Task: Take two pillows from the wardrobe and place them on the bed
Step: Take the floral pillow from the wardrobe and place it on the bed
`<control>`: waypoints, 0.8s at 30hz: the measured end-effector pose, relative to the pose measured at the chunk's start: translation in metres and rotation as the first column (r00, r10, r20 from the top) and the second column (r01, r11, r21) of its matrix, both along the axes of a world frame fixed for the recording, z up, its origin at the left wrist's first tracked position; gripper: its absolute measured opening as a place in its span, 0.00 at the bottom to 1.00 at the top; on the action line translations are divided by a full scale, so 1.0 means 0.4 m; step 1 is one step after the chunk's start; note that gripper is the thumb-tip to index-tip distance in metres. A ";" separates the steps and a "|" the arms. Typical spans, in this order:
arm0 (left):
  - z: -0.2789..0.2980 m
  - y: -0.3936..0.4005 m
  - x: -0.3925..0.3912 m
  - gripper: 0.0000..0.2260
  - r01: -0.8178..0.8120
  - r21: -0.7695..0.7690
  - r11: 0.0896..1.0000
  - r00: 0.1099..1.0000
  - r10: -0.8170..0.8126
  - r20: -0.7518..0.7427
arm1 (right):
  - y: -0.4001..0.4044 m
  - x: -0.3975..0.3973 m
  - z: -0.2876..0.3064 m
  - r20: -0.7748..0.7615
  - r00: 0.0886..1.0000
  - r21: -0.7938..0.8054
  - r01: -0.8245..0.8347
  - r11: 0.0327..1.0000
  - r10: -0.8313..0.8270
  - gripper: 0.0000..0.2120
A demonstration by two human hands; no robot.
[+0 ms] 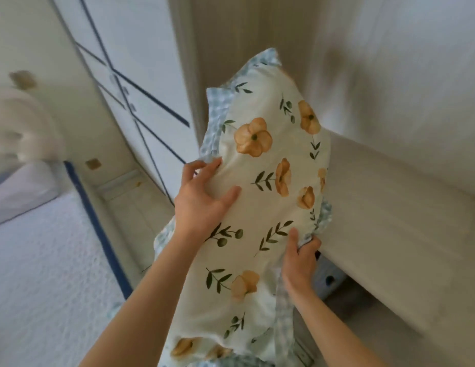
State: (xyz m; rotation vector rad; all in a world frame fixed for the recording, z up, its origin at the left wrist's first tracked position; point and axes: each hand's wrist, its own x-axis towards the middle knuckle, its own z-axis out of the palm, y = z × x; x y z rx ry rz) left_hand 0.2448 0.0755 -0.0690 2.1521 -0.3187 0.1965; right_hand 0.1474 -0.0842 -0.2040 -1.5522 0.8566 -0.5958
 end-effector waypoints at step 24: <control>-0.093 0.866 0.017 0.54 -0.674 0.165 0.720 0.734 0.678 0.040 | 0.799 0.389 -0.018 0.087 0.571 0.121 -0.819 0.560 0.816 0.30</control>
